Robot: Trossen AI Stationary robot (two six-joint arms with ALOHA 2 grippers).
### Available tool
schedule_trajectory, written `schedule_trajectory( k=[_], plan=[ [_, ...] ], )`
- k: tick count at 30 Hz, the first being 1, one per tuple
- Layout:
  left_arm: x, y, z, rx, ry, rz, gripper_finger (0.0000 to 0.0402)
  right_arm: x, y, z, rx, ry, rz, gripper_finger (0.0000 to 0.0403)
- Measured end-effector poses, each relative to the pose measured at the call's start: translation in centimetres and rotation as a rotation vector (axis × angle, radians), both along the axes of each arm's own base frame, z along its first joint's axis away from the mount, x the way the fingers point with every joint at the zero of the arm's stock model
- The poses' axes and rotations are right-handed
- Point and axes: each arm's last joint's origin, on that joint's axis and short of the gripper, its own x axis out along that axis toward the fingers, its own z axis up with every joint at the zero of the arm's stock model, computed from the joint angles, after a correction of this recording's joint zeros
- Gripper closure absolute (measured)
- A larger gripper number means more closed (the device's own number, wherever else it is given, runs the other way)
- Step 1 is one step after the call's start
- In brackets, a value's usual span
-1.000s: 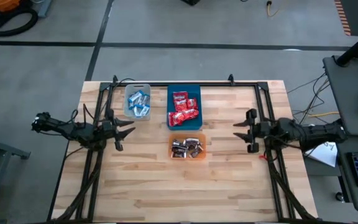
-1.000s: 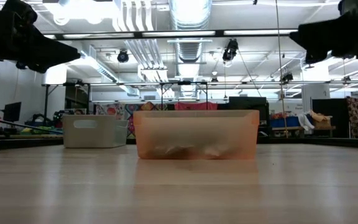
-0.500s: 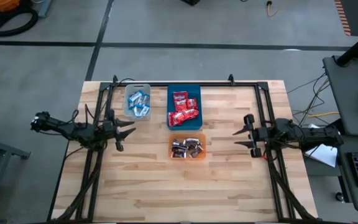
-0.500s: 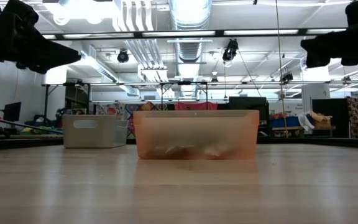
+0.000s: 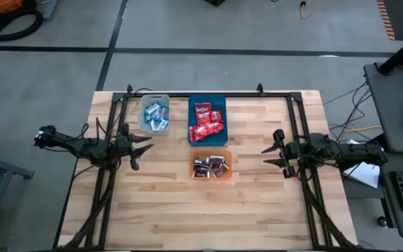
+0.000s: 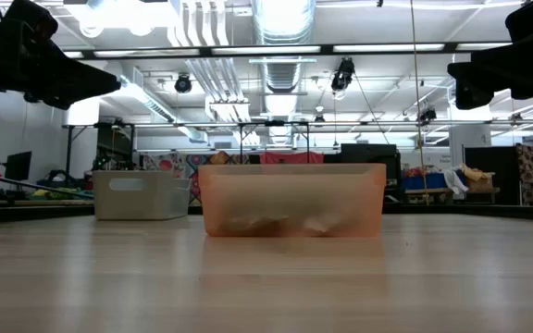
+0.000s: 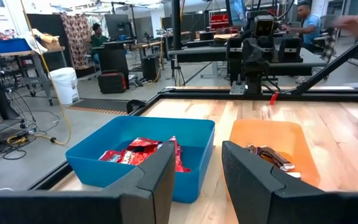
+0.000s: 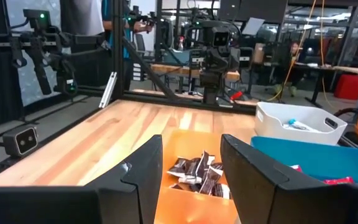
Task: Sort candy
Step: Return to Home Position
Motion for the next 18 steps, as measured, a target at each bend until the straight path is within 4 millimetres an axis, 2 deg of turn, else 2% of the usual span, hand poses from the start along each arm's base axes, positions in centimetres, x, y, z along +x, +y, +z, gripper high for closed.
schedule_trajectory(
  k=[18],
  plan=[
    [0.0,0.0,0.0,0.0,0.0,0.0,0.0285,-0.02,0.0,0.24,0.0,0.004,0.001,0.0248]
  ],
)
